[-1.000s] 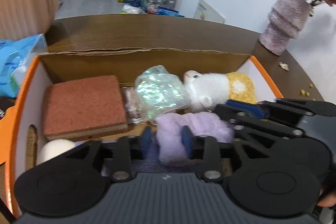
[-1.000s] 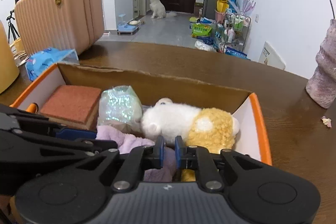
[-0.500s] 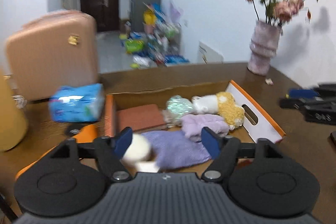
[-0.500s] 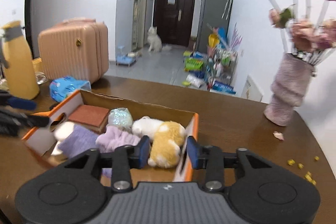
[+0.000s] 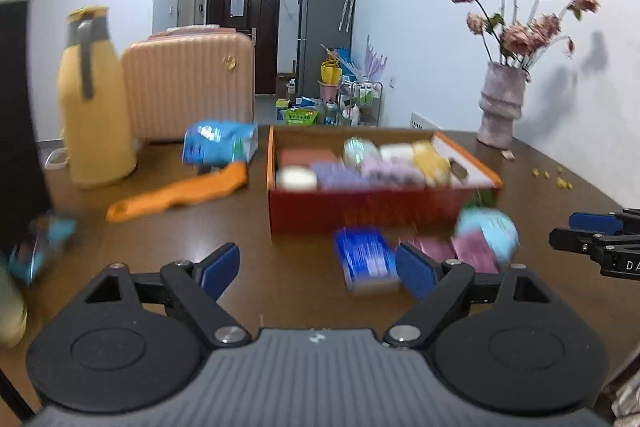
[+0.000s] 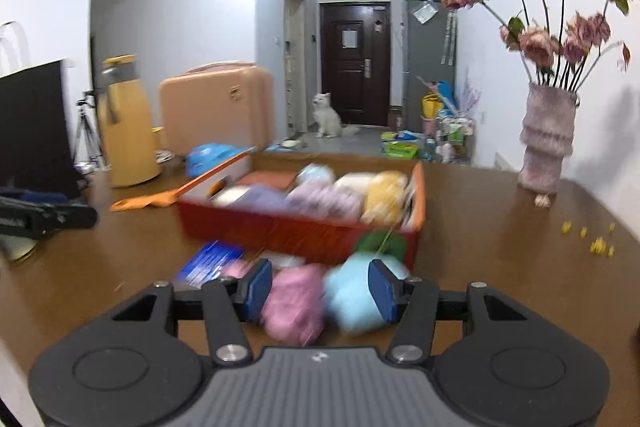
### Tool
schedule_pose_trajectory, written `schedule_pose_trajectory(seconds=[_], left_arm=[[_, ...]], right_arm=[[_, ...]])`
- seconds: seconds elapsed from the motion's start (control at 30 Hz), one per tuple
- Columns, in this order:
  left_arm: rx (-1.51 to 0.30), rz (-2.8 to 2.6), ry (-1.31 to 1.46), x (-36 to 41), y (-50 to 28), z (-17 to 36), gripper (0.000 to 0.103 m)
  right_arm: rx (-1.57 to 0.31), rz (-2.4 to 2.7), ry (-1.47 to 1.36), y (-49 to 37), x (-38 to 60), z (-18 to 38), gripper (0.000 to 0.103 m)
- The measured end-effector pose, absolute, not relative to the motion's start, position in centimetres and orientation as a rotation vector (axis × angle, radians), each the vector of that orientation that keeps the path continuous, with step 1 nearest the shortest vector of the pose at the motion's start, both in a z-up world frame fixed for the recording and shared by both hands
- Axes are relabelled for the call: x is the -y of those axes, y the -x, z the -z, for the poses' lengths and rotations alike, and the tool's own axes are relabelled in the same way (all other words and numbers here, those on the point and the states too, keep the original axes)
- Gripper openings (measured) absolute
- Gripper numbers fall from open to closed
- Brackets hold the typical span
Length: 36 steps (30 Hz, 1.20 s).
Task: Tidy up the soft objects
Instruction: 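Reach both tools to the pink satin bow scrunchie and grasp it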
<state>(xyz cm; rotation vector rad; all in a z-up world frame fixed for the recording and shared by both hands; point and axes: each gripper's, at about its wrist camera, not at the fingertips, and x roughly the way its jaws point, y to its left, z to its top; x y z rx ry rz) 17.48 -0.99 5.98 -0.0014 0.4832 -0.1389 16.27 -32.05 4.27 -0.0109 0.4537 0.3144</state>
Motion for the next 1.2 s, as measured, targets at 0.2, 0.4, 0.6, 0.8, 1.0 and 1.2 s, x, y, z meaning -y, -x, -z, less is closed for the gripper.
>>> schedule_pose_trajectory(seconds=[0.2,0.4,0.6,0.8,1.0,1.2], left_arm=[[-0.537,0.143,-0.021,0.5,-11.3,-2.4,0.092],[-0.53,0.142,-0.017,1.1,-11.3,-2.5,0.092],[-0.551,0.174,-0.017,2.6,-13.2,-2.1,0.092],[-0.58,0.267,0.011,5.4,-17.7,-2.1,0.071],[-0.564,0.332,0.0,8.7,-24.1,-2.2,0.066],[-0.649,0.393,0.011,9.7,-28.9,-0.5,0.033]], right_arm=[[-0.531,-0.326,-0.111,-9.4,33.1,0.4,0.055],[-0.547,-0.237,-0.121,-9.1,33.9,1.2,0.055],[-0.56,-0.239,-0.145,-10.0,34.2,2.1,0.055],[-0.559,-0.246,-0.173,-13.2,34.3,1.8,0.054],[-0.543,-0.282,-0.17,-19.1,32.9,0.5,0.053],[-0.582,-0.286,-0.211,-24.8,31.4,1.5,0.044]])
